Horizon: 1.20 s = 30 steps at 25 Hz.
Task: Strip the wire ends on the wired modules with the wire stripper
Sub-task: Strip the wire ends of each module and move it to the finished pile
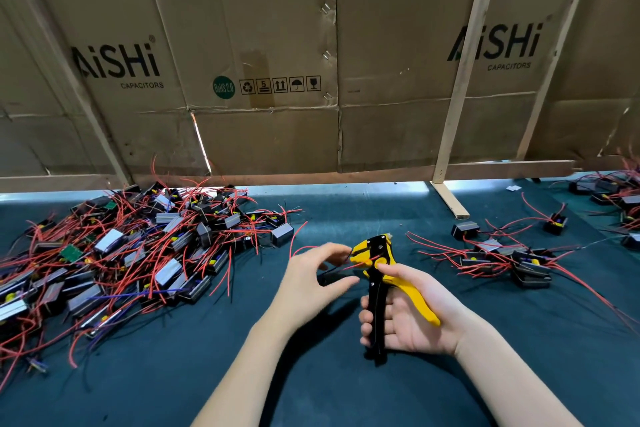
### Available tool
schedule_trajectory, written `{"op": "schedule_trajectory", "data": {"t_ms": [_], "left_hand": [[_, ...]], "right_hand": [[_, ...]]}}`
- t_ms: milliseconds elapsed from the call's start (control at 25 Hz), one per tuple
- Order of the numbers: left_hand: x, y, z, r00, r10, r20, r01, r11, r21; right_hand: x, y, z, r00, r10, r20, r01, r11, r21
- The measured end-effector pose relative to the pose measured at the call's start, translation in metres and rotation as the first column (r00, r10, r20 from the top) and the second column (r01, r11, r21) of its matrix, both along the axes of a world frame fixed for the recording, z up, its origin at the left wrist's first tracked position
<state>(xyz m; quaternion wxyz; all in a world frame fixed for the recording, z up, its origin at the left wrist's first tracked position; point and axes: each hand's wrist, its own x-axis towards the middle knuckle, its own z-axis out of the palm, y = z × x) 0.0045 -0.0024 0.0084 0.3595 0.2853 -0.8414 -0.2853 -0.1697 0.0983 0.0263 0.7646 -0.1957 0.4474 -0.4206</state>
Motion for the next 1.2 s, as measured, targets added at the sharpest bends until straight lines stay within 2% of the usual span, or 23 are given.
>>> {"op": "schedule_trajectory", "data": {"t_ms": [120, 280, 400, 640, 760, 960, 1200], "left_hand": [[-0.005, -0.002, -0.005, 0.999, 0.036, 0.010, -0.036, 0.999, 0.030], [0.004, -0.004, -0.001, 0.986, 0.126, -0.112, -0.107, 0.980, 0.165], [0.010, -0.013, 0.001, 0.970, 0.197, -0.142, -0.155, 0.952, 0.265], [0.010, -0.015, 0.001, 0.948, 0.261, -0.182, -0.196, 0.929, 0.315], [0.012, -0.016, 0.001, 0.950, 0.240, -0.201, -0.173, 0.938, 0.302], [0.010, -0.014, 0.002, 0.959, 0.250, -0.130, -0.218, 0.951, 0.219], [0.013, -0.018, 0.002, 0.963, 0.250, -0.100, -0.227, 0.954, 0.197]], "right_hand": [[-0.001, -0.001, -0.002, 1.000, 0.004, 0.010, -0.003, 1.000, -0.009], [-0.004, 0.000, -0.002, 1.000, 0.015, 0.018, -0.014, 1.000, -0.026], [-0.007, 0.000, -0.001, 0.999, 0.035, 0.032, -0.033, 0.998, -0.052], [-0.011, 0.000, -0.004, 0.994, 0.094, 0.059, -0.087, 0.991, -0.105], [-0.013, 0.000, -0.006, 0.991, 0.113, 0.072, -0.104, 0.987, -0.123], [-0.014, 0.000, -0.006, 0.986, 0.150, 0.076, -0.138, 0.981, -0.138], [-0.015, 0.000, -0.007, 0.985, 0.151, 0.079, -0.138, 0.979, -0.147]]}}
